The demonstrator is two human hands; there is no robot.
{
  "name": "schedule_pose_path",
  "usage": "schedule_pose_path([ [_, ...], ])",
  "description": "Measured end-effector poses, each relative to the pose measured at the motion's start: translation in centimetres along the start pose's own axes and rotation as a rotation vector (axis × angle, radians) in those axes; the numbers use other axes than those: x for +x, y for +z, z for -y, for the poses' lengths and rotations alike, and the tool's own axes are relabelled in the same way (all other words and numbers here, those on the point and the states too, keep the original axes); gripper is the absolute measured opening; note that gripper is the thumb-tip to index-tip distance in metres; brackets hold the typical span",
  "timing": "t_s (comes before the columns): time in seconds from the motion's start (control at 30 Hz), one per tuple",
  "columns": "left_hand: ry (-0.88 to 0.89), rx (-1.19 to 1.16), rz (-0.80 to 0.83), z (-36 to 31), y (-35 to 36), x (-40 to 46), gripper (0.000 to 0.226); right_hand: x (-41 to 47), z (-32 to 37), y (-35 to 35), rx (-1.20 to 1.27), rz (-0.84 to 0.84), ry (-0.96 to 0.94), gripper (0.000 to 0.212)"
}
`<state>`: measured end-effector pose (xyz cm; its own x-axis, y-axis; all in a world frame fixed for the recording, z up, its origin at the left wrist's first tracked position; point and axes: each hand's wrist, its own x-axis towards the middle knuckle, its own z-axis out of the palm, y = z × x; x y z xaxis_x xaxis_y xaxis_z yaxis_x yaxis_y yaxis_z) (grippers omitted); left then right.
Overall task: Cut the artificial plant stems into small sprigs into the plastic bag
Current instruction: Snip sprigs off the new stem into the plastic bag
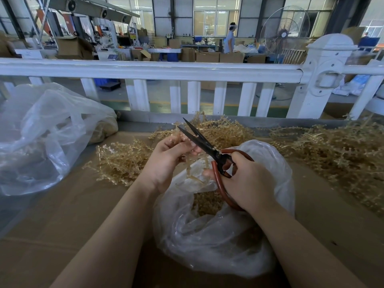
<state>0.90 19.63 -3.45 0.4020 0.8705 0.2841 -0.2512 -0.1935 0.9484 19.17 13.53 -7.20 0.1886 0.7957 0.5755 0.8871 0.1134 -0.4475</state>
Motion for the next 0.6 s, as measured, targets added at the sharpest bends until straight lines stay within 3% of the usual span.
schedule_pose_path([
  [0.23,0.073,0.087,-0.004,0.14,0.01,0.06,0.024,0.03,0.14,-0.05,0.046,0.037,-0.001,0.076],
  [0.37,0.079,0.093,0.008,0.18,0.09,0.09,0.020,0.03,0.03,0.13,0.063,0.035,-0.002,0.072],
  [0.6,0.081,0.077,0.017,0.21,0.03,0.14,0.018,0.04,0.12,0.07,0.120,0.036,0.006,0.091],
])
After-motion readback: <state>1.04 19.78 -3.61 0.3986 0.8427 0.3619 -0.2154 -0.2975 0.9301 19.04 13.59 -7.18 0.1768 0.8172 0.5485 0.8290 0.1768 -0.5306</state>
